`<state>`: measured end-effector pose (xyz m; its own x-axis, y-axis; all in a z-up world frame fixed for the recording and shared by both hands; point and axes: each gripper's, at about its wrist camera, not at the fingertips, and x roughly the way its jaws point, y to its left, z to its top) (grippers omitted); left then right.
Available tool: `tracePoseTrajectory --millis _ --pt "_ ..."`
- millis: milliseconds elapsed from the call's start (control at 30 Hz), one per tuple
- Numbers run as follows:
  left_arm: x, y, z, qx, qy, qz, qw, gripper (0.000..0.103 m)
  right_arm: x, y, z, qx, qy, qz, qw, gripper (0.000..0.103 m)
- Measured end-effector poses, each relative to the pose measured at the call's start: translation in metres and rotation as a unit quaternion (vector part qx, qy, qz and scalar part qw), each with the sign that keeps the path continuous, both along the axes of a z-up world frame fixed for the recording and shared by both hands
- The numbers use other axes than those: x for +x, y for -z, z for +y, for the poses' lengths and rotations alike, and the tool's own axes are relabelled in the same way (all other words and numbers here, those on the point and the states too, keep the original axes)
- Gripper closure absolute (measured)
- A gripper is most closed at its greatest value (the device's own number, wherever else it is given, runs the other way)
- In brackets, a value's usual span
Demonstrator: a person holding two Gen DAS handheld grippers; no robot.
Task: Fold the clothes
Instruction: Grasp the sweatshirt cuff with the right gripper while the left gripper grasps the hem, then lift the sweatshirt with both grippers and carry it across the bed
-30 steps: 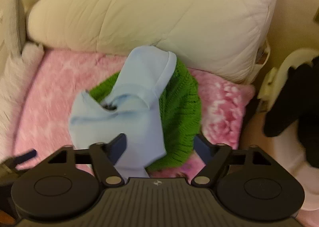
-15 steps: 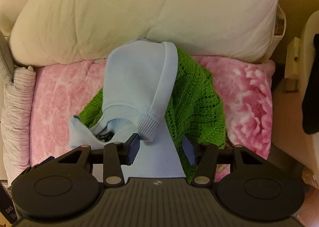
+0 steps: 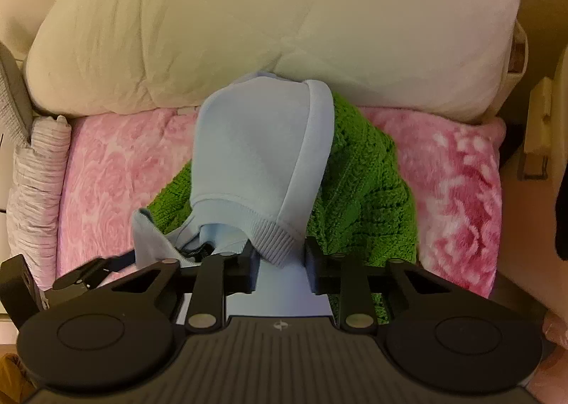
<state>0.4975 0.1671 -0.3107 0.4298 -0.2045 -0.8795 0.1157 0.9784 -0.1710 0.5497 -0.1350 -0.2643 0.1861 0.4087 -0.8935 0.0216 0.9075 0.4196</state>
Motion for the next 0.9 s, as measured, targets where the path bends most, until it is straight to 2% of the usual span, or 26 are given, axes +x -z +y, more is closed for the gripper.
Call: tracePoseTrajectory --millis 33,133,267,333,433,467,500,667,733,767,800,900 --pt "-0.003 -0.001 0.001 -0.008 -0.007 -0.001 0.9999 0.086 -0.001 -0.004 0.002 -0.003 -0.003 -0.006 1.0 0.08" --pt "-0.021 -0.012 0.009 -0.019 -0.039 -0.009 0.999 0.099 -0.006 -0.019 0.01 -0.01 -0.018 -0.028 0.999 0.085" --pt "-0.055 -0.044 0.017 -0.041 -0.076 -0.036 0.9956 0.101 -0.016 -0.045 0.028 -0.028 -0.055 -0.053 0.997 0.086" --pt "-0.077 -0.062 0.018 -0.051 -0.091 -0.052 0.9932 0.101 -0.021 -0.056 0.037 -0.044 -0.072 -0.058 0.995 0.083" --pt "-0.109 -0.09 0.02 -0.066 -0.112 -0.077 0.9885 0.101 -0.026 -0.069 0.043 -0.063 -0.065 -0.089 0.992 0.066" --pt "-0.12 -0.099 0.02 -0.071 -0.119 -0.085 0.9867 0.101 -0.026 -0.069 0.044 -0.061 -0.068 -0.097 0.991 0.07" --pt "-0.128 -0.105 0.019 -0.072 -0.123 -0.091 0.9857 0.101 -0.026 -0.069 0.044 -0.054 -0.071 -0.105 0.991 0.101" --pt "-0.151 -0.117 0.01 -0.083 -0.146 -0.105 0.9802 0.101 -0.028 -0.062 0.032 0.009 -0.052 -0.072 0.996 0.101" --pt "-0.156 -0.119 0.009 -0.083 -0.15 -0.105 0.9797 0.101 -0.031 -0.062 0.026 0.03 -0.044 -0.059 0.997 0.091" --pt "-0.158 -0.119 0.009 -0.081 -0.148 -0.103 0.9802 0.101 -0.033 -0.061 0.022 0.039 -0.035 -0.05 0.997 0.077" --pt "-0.16 -0.12 0.009 -0.08 -0.147 -0.101 0.9807 0.101 -0.034 -0.058 0.02 0.049 -0.022 -0.039 0.998 0.07" --pt "-0.157 -0.12 0.011 -0.08 -0.149 -0.101 0.9804 0.101 -0.035 -0.042 0.008 0.107 0.029 0.002 0.994 0.067"
